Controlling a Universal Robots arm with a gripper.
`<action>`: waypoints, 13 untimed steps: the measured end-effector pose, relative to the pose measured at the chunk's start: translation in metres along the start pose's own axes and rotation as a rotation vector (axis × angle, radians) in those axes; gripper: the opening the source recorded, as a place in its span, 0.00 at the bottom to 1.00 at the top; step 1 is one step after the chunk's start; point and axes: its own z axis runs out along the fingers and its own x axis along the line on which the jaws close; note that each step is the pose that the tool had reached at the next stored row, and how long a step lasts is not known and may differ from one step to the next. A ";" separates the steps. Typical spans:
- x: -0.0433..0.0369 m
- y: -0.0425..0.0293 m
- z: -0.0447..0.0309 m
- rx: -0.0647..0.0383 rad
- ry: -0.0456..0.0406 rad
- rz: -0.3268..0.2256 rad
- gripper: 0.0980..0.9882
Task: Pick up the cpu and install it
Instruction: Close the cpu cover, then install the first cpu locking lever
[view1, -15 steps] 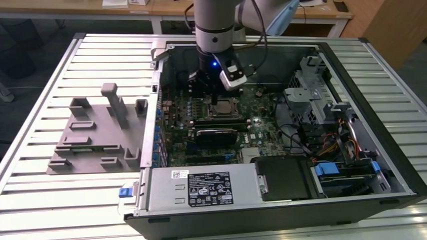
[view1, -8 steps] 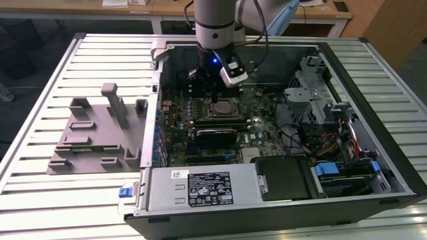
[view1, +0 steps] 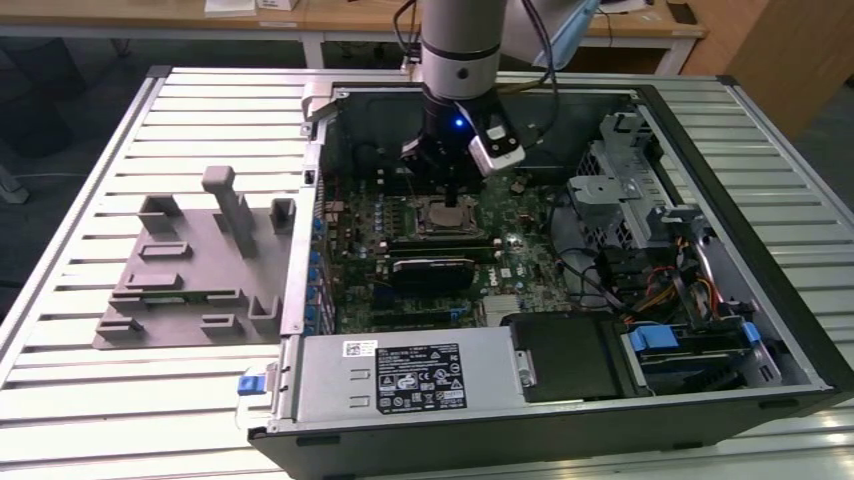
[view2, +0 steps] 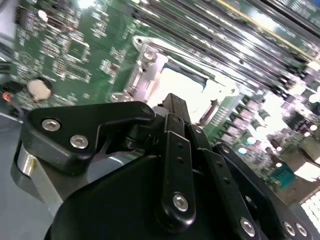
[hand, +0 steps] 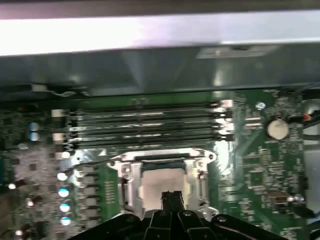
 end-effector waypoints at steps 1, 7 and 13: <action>-0.0002 -0.0001 -0.0004 0.000 0.0003 0.000 0.01; -0.0007 0.0000 -0.0101 0.000 0.0002 0.000 0.01; -0.0007 0.0000 -0.0110 0.000 0.0002 0.000 0.01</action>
